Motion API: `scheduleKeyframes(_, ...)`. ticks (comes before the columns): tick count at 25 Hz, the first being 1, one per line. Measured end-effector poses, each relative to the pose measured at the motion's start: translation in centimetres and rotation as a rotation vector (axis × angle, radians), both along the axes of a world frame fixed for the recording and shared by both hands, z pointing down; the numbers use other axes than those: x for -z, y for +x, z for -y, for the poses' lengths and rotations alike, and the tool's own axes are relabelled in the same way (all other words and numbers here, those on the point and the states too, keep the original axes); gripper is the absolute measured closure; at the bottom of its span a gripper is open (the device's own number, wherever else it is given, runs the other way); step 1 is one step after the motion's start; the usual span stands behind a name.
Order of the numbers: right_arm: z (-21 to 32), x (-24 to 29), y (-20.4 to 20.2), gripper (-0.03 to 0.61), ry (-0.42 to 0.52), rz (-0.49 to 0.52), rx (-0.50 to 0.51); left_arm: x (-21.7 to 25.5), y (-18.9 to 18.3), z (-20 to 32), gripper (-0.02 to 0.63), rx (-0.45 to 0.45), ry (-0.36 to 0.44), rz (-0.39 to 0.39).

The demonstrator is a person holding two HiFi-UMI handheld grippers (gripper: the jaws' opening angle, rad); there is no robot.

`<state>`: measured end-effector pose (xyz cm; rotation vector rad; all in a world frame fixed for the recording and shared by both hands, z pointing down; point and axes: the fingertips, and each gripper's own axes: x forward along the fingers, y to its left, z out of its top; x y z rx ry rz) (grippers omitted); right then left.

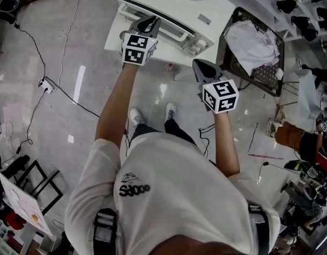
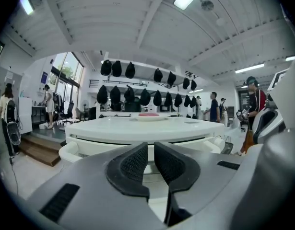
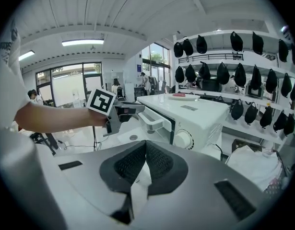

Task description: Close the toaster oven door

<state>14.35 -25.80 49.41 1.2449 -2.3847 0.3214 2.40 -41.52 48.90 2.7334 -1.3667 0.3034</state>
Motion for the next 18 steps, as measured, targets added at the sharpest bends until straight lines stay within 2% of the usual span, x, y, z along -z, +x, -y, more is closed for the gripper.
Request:
scheduleKeyframes(12,-0.7,-0.3,3.3,0.569,0.001,0.02,-0.072,0.4,1.0,1.1,0.558,0.028,0.016,-0.02)
scheduleKeyframes(18,-0.1,1.1,3.6,0.569,0.035,0.039,-0.075,0.5,1.2,1.2,0.558,0.013,-0.045,0.013)
